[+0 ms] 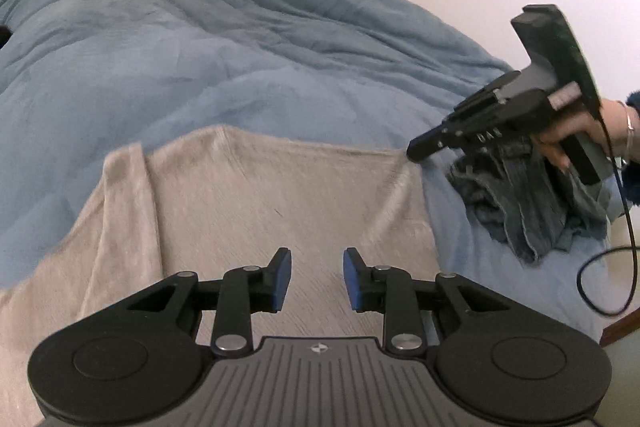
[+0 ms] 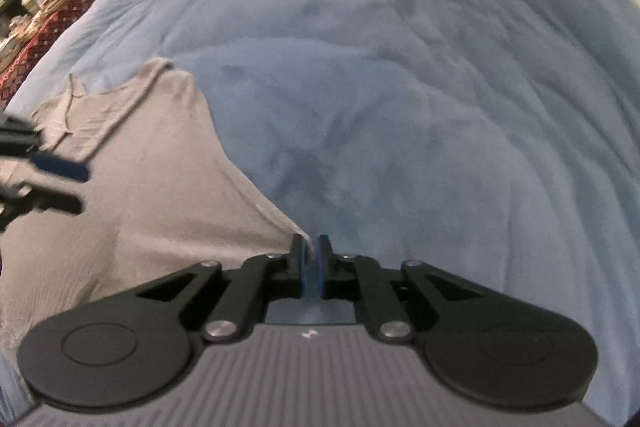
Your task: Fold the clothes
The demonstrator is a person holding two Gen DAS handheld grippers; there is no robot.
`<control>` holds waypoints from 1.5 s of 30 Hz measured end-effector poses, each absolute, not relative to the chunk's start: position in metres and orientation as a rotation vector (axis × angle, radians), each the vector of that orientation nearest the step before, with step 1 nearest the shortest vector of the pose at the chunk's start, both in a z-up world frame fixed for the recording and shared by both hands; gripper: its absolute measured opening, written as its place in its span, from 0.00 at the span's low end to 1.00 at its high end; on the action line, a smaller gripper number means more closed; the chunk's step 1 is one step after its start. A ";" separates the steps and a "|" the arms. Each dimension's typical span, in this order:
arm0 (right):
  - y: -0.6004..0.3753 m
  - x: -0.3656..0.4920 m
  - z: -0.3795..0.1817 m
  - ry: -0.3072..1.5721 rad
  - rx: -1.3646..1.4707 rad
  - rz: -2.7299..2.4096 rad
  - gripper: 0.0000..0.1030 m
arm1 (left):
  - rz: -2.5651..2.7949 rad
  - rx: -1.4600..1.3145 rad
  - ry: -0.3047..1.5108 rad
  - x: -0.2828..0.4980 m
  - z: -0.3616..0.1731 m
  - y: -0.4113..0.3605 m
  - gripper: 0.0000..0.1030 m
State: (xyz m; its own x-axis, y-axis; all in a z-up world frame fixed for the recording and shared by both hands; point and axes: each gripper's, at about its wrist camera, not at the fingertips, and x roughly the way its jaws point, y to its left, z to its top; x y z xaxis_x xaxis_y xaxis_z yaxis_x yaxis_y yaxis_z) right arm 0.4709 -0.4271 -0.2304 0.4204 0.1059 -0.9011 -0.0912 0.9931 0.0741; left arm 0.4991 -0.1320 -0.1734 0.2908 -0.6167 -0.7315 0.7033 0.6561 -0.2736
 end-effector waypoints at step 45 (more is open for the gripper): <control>-0.146 0.174 -0.217 0.569 -0.024 0.136 0.99 | -0.394 0.065 0.674 0.201 -0.206 0.084 0.25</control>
State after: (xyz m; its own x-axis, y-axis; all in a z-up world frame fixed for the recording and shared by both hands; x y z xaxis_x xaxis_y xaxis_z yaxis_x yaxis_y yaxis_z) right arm 0.1739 -0.1463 -0.2166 0.8335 0.1220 -0.5389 -0.1354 0.9907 0.0148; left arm 0.2015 0.0837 -0.2062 0.7109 -0.3339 -0.6190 0.3753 0.9244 -0.0676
